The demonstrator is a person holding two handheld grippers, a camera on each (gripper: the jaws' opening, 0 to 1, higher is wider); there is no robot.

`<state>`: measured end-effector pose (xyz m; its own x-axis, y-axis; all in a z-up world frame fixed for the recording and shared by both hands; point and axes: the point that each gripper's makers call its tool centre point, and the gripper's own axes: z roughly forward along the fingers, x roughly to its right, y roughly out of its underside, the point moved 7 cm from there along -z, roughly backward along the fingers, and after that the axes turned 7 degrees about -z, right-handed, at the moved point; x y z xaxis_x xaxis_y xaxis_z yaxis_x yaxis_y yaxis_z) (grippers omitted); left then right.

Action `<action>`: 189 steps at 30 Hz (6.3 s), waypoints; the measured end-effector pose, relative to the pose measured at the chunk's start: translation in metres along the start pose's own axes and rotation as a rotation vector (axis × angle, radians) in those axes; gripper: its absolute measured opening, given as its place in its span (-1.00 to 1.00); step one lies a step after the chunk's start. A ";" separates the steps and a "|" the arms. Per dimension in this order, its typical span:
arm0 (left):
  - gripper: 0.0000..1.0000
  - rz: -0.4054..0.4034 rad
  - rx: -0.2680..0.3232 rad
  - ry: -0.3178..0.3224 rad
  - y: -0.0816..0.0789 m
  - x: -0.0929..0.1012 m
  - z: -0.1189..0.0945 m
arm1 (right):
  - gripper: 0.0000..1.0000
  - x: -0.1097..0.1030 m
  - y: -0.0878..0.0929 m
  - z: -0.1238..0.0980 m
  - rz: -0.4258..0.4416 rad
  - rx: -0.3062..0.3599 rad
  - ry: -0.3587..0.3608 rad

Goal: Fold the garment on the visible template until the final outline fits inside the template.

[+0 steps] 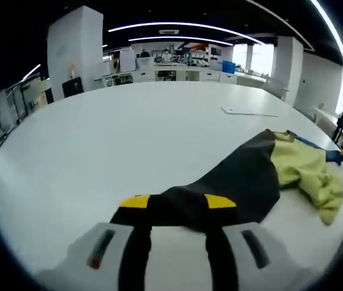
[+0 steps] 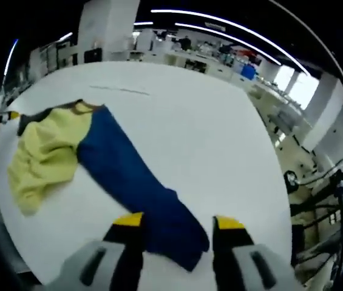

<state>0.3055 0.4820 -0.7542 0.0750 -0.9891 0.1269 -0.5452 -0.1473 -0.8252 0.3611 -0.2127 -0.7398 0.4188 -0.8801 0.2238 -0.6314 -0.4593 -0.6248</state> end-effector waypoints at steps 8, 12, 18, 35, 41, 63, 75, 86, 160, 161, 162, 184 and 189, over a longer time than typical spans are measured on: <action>0.17 0.037 0.030 0.079 0.000 0.017 -0.011 | 0.54 -0.035 -0.020 -0.010 0.021 0.075 -0.121; 0.31 0.034 0.036 0.122 0.004 0.026 -0.016 | 0.72 -0.049 -0.032 -0.013 -0.020 0.104 -0.164; 0.61 0.031 0.058 0.177 0.004 0.043 -0.022 | 0.88 -0.090 -0.054 -0.022 -0.074 0.145 -0.267; 0.98 0.049 0.072 0.270 0.012 0.074 -0.049 | 0.84 -0.216 -0.079 -0.022 -0.206 0.208 -0.509; 0.98 0.063 0.067 0.306 0.016 0.082 -0.059 | 0.77 -0.257 -0.079 -0.022 -0.248 0.214 -0.580; 0.91 0.050 0.044 0.405 0.034 0.104 -0.089 | 0.01 -0.353 -0.075 -0.003 -0.418 0.200 -0.684; 0.83 0.095 0.013 0.438 0.048 0.114 -0.095 | -0.48 -0.357 -0.063 0.020 -0.543 0.145 -0.603; 0.79 0.115 -0.004 0.435 0.051 0.116 -0.096 | -0.97 -0.348 -0.069 0.022 -0.456 0.174 -0.614; -0.56 -0.090 -0.070 0.632 0.049 0.326 0.007 | -0.97 -0.207 -0.082 0.062 0.049 0.189 -0.569; -0.58 -0.089 -0.071 0.625 0.049 0.332 0.008 | -0.97 -0.207 -0.081 0.062 0.049 0.188 -0.567; -0.61 -0.090 -0.070 0.611 0.049 0.334 0.009 | -0.97 -0.207 -0.081 0.063 0.050 0.186 -0.565; -0.99 -0.024 -0.167 0.418 0.070 0.344 0.036 | -0.98 -0.210 -0.078 0.054 0.083 0.211 -0.557; -1.00 -0.049 -0.162 0.440 0.068 0.337 0.032 | -0.93 -0.209 -0.078 0.054 0.068 0.217 -0.558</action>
<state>0.3201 0.1381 -0.7849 -0.2380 -0.8786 0.4139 -0.6759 -0.1562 -0.7203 0.3583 0.0140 -0.7784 0.6986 -0.6835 -0.2114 -0.5455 -0.3177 -0.7755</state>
